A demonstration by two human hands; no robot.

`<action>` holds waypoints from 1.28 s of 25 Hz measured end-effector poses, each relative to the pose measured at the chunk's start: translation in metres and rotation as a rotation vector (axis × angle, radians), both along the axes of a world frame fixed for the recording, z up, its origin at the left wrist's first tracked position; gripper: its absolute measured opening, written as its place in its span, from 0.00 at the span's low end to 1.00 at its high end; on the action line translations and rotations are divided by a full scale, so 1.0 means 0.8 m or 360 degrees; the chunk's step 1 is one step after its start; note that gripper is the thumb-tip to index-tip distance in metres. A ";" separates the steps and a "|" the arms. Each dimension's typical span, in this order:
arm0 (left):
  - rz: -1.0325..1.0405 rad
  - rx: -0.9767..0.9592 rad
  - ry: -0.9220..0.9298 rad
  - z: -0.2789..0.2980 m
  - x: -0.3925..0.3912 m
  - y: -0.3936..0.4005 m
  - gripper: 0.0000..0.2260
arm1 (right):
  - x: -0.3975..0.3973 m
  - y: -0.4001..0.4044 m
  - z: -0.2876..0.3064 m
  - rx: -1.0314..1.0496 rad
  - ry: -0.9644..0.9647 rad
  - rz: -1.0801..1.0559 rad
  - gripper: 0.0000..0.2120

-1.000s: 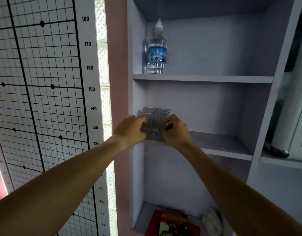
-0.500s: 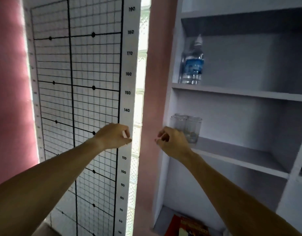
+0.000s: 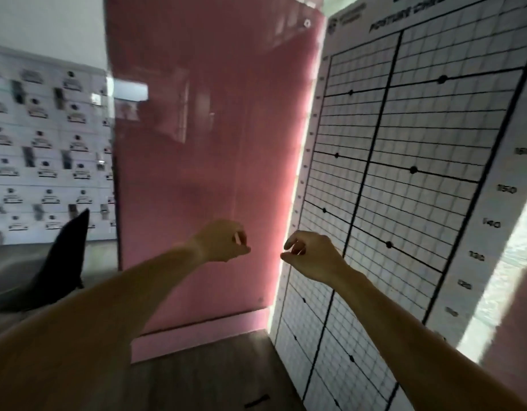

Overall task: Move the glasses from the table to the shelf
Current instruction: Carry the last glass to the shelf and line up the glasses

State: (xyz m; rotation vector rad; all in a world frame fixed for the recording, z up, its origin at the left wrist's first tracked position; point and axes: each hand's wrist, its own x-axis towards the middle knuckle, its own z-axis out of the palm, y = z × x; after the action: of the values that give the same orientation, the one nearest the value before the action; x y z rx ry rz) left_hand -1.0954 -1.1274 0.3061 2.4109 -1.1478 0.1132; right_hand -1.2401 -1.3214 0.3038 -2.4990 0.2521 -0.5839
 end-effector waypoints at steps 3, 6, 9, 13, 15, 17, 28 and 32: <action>0.0240 0.0058 0.0075 -0.018 0.051 0.140 0.08 | 0.093 0.119 -0.015 0.0010 0.0044 0.0268 0.05; 0.0474 0.0038 0.0066 -0.031 0.084 0.268 0.06 | 0.172 0.231 -0.031 -0.0028 0.0132 0.0505 0.05; 0.0741 0.0037 0.0108 -0.045 0.113 0.387 0.06 | 0.247 0.340 -0.043 -0.0083 0.0221 0.0817 0.04; 0.1046 0.0056 0.0085 -0.067 0.151 0.513 0.05 | 0.338 0.463 -0.055 -0.0121 0.0219 0.1106 0.05; 0.1156 0.0076 0.0076 -0.076 0.176 0.561 0.05 | 0.386 0.513 -0.062 -0.0121 0.0220 0.1210 0.06; 0.1274 0.0104 0.0087 -0.081 0.209 0.607 0.05 | 0.444 0.562 -0.070 -0.0123 0.0228 0.1336 0.06; 0.1657 -0.0035 0.0132 -0.085 0.429 0.764 0.05 | 0.740 0.728 -0.071 -0.0081 0.0255 0.1699 0.10; 0.1721 -0.0076 0.0146 -0.090 0.495 0.815 0.05 | 0.816 0.782 -0.083 -0.0068 0.0255 0.1800 0.16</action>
State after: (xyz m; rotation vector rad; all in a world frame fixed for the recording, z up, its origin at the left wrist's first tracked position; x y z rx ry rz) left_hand -0.6997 -0.4753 0.2340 2.6679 0.2906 0.3494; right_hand -0.5874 -0.6956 0.2376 -2.2439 -1.0562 0.0901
